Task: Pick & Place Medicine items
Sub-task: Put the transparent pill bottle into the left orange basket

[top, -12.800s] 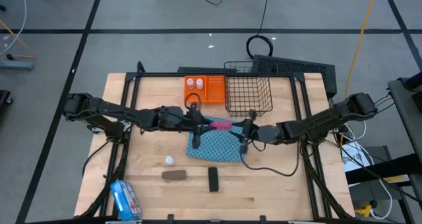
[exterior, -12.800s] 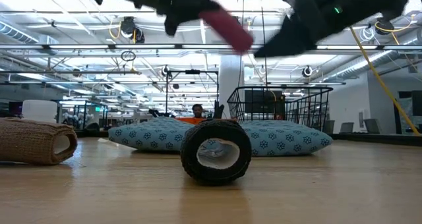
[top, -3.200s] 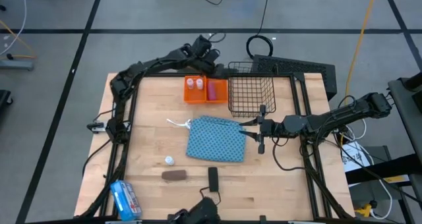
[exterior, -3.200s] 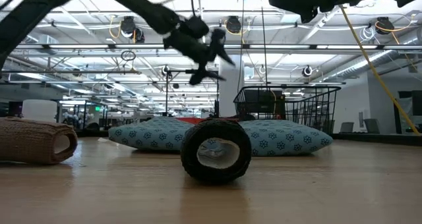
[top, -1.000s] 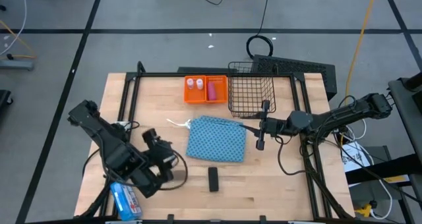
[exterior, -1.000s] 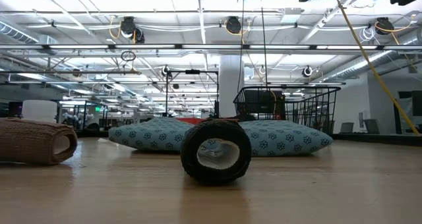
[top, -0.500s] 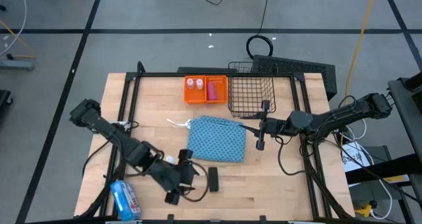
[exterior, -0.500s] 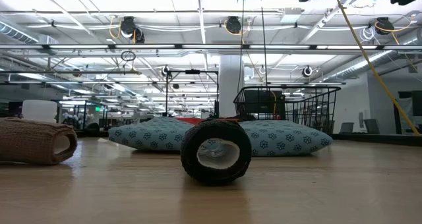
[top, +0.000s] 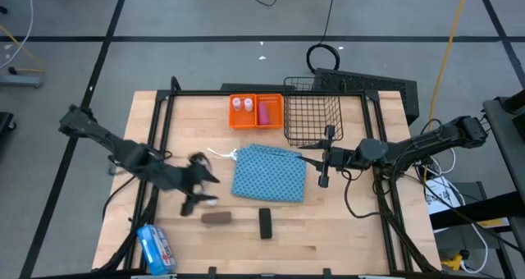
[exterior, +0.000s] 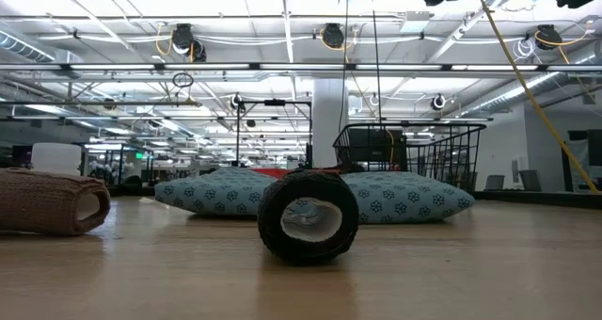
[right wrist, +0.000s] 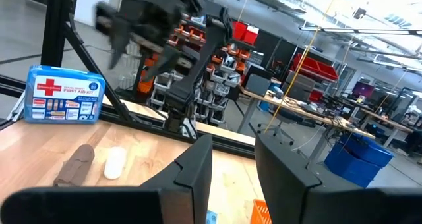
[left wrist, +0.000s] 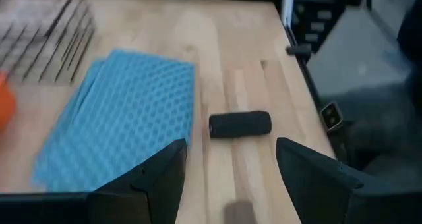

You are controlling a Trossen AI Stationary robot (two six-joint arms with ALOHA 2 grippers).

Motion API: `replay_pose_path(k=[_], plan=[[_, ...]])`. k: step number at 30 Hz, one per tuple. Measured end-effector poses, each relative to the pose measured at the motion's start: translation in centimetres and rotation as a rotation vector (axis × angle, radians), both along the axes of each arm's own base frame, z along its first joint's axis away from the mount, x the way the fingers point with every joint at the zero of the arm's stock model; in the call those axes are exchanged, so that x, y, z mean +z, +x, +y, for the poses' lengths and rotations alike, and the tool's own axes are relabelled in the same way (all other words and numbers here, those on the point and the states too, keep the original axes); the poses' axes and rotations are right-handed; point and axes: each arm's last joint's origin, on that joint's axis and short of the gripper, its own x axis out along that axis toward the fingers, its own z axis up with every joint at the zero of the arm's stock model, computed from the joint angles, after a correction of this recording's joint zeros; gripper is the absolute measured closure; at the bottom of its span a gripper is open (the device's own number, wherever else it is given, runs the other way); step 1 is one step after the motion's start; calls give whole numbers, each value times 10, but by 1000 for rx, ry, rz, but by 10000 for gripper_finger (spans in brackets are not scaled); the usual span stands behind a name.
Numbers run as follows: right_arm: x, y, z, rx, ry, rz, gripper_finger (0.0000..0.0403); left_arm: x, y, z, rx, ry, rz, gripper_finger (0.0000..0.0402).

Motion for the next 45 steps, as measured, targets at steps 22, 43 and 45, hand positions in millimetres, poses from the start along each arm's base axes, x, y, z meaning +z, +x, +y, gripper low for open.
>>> replay_pose_path(k=[22,43,45], plan=[[-1,1,-6,-31,-45,11,298,-38,-26,21,349,-231,321,160],[-4,3,-17,-79,-11,45,298,-119,31,-2,466,-205,819,160],[-4,3,-17,-79,-8,44,298,-120,30,-2,483,-209,826,160]])
